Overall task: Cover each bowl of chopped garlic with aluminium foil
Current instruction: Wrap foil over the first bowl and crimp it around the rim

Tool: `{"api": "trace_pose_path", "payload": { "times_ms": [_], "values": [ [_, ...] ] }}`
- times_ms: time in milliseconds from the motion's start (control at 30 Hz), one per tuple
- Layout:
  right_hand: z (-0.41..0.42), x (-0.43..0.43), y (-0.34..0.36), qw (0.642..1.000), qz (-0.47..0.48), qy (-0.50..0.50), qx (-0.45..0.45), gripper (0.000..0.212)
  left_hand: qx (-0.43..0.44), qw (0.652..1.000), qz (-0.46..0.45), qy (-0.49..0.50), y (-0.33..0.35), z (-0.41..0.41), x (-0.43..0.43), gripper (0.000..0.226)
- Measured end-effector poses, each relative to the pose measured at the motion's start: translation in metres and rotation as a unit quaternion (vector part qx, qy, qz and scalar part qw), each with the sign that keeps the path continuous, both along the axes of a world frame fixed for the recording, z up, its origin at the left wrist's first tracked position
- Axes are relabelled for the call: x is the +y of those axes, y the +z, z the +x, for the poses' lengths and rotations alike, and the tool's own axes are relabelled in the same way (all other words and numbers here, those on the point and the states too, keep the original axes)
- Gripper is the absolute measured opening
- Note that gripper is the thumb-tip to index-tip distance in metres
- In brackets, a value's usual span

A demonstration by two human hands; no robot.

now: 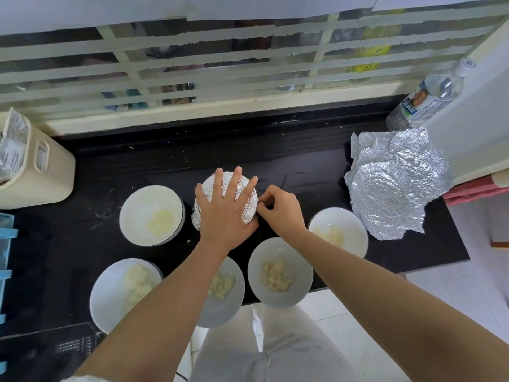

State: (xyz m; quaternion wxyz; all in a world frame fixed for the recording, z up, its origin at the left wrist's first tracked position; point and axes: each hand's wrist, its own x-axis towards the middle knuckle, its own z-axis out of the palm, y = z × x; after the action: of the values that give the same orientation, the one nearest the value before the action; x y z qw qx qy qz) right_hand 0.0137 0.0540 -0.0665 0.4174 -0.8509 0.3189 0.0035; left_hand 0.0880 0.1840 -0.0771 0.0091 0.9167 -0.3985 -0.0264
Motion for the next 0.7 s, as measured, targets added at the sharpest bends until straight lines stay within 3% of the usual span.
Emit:
{"api": "trace_pose_path", "payload": {
  "times_ms": [267, 467, 700],
  "values": [
    [-0.004, 0.007, 0.006, 0.993, 0.094, -0.068, -0.018, 0.011, -0.005, 1.000, 0.001, 0.009, -0.002, -0.001, -0.001, 0.077],
    [-0.020, 0.023, 0.009, 0.941, 0.316, -0.101, -0.065, 0.026, -0.004, 0.999, -0.005, 0.034, -0.002, -0.002, -0.003, 0.077],
    [0.005, 0.015, 0.016, 0.974, 0.209, -0.087, -0.024, 0.031, 0.051, 0.993, -0.023, 0.102, 0.005, -0.003, -0.005, 0.092]
  ]
}}
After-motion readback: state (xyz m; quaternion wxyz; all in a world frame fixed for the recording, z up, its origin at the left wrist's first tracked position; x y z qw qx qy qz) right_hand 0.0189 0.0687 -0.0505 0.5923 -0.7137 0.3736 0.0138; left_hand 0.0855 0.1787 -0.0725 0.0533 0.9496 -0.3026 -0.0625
